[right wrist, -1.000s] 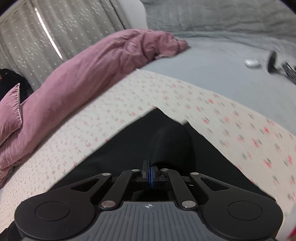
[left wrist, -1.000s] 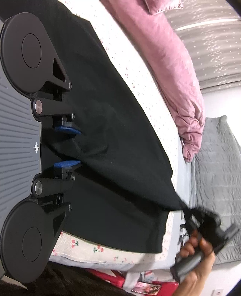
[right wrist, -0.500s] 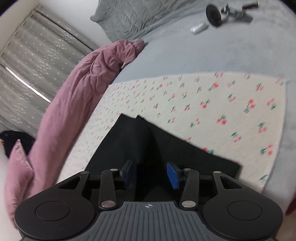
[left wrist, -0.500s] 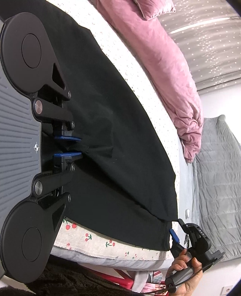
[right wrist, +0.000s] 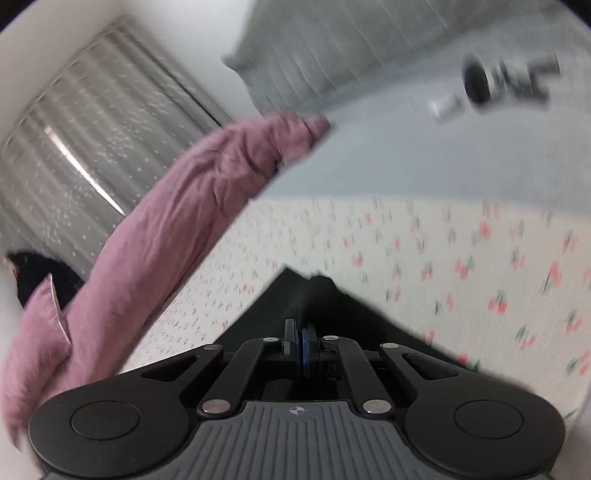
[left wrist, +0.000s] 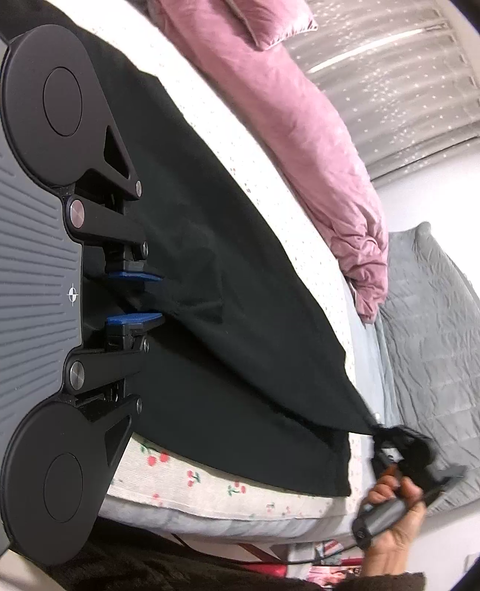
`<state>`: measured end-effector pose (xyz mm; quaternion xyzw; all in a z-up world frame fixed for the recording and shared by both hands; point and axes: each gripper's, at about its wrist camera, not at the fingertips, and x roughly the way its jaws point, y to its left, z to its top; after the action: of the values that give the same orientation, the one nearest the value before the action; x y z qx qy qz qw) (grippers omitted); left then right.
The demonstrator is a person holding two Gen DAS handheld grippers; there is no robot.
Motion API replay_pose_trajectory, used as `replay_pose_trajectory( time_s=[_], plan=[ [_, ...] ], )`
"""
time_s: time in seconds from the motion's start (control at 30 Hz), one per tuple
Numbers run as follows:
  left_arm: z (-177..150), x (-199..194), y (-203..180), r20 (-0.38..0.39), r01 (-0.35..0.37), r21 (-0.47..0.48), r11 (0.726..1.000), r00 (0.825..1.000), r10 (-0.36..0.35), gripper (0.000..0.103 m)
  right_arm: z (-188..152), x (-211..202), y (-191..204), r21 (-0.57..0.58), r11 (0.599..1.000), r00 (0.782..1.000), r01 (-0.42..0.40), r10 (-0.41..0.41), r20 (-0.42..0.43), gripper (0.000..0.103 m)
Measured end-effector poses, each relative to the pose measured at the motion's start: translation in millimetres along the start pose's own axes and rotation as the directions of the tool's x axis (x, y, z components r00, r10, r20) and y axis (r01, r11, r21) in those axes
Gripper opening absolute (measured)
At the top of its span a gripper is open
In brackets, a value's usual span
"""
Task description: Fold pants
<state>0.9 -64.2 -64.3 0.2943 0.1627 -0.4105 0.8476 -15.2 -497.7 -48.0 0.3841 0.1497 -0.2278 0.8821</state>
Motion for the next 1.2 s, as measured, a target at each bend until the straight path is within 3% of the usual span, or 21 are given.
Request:
replay_pose_trajectory(
  time_s=[0.1,0.17,0.2,0.33,0.6,0.8,0.87,0.93,1.0,1.03,1.07,1.13,1.2],
  plan=[
    [-1.9,0.0,-0.2,-0.006,-0.008,0.007,1.0,1.0,0.008,0.02,-5.3,-4.4,6.4,-0.087,0.993,0.997,0.077,-0.077,0.0,0.004],
    [0.5,1.7,0.1,-0.041,-0.005,0.004,1.0,0.999,0.005,0.003,-8.3,-0.5,-0.2,-0.081,0.989,0.99,0.124,-0.128,-0.051,0.004],
    [2.2,1.3,0.2,-0.049,-0.005,0.003,1.0,0.999,0.006,0.0,-9.8,0.5,-3.6,-0.079,0.986,0.986,0.144,-0.15,-0.07,0.004],
    [5.2,-15.8,1.3,-0.018,-0.009,0.021,1.0,1.0,0.009,0.0,-15.9,-14.4,-0.1,-0.185,0.962,0.97,0.199,-0.22,-0.102,0.004],
    [-8.5,-36.7,6.1,-0.042,0.12,-0.019,0.993,0.992,-0.121,0.0,-33.8,-29.8,1.2,-0.357,0.897,0.942,0.26,-0.317,-0.112,0.002],
    [-8.0,-45.7,5.7,-0.044,0.177,-0.022,0.984,0.983,-0.178,0.0,-41.3,-37.8,16.6,-0.467,0.825,0.923,0.317,-0.382,-0.048,0.002],
    [-8.0,-44.0,9.4,-0.056,0.2,-0.032,0.979,0.978,-0.202,0.0,-43.6,-36.7,19.3,-0.508,0.788,0.906,0.347,-0.423,-0.038,0.003],
    [-8.2,-41.8,13.0,-0.077,0.233,-0.042,0.972,0.969,-0.235,0.004,-45.9,-33.5,20.7,-0.547,0.739,0.876,0.392,-0.482,-0.024,0.006],
    [-8.5,-43.2,20.1,-0.08,0.266,-0.066,0.962,0.959,-0.271,0.008,-44.8,-33.2,18.6,-0.563,0.688,0.84,0.459,-0.543,0.021,0.033],
    [-8.1,-45.1,26.3,-0.079,0.284,-0.088,0.955,0.954,-0.291,0.013,-42.2,-33.6,16.7,-0.556,0.677,0.832,0.481,-0.554,0.045,0.037],
    [-7.3,-48.2,32.8,-0.07,0.29,-0.11,0.951,0.952,-0.298,0.017,-38.5,-36.4,14.7,-0.543,0.683,0.834,0.488,-0.548,0.061,0.038],
    [-6.0,-55.6,45.9,-0.035,0.28,-0.139,0.95,0.957,-0.287,0.045,-29.5,-40.1,12.1,-0.523,0.71,0.851,0.471,-0.523,0.058,0.039],
    [-3.1,-64.0,63.9,0.012,0.252,-0.173,0.952,0.967,-0.254,0.064,-20.3,-40.1,14.2,-0.509,0.735,0.867,0.449,-0.495,0.05,0.046]
  ],
)
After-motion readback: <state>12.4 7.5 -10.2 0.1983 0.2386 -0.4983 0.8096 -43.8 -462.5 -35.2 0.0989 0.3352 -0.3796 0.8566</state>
